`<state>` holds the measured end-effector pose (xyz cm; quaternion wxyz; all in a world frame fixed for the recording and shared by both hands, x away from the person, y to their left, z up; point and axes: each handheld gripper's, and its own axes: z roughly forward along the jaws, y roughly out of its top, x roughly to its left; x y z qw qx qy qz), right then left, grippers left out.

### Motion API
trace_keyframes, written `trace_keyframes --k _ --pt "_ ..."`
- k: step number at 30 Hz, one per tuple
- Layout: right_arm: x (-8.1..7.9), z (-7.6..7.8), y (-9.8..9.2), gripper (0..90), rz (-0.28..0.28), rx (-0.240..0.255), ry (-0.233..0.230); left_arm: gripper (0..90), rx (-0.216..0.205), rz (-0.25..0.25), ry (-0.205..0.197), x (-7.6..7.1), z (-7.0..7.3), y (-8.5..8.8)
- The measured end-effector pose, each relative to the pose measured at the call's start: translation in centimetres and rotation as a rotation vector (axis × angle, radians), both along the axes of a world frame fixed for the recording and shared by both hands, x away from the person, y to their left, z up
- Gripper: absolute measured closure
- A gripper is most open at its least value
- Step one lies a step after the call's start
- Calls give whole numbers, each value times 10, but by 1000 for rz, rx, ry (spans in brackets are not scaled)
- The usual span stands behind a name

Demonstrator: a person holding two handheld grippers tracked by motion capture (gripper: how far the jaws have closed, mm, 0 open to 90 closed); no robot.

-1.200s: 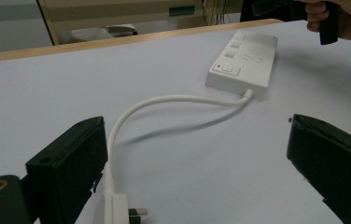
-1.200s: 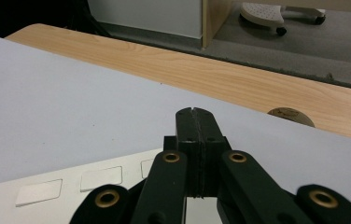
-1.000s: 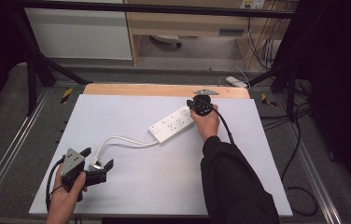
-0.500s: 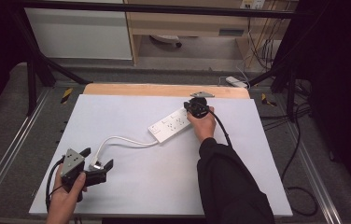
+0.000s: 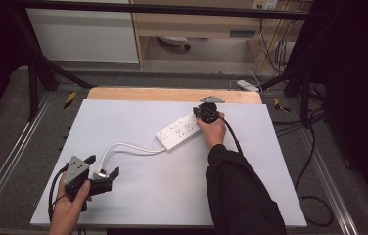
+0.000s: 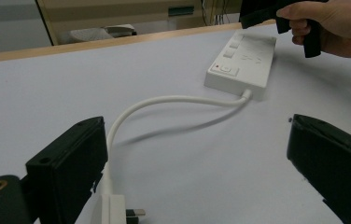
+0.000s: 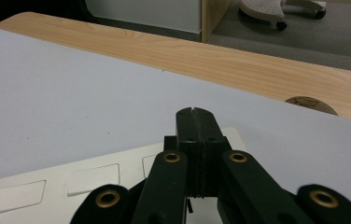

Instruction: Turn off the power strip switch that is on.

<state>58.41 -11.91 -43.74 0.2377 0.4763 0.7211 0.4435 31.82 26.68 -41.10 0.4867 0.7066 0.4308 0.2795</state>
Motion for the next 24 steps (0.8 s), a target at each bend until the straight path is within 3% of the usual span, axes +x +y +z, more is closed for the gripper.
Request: trace_keyframes --k 24 --pt "2 -2 8 900 16 -14 5 50 1 -2 0 0 0 -1"
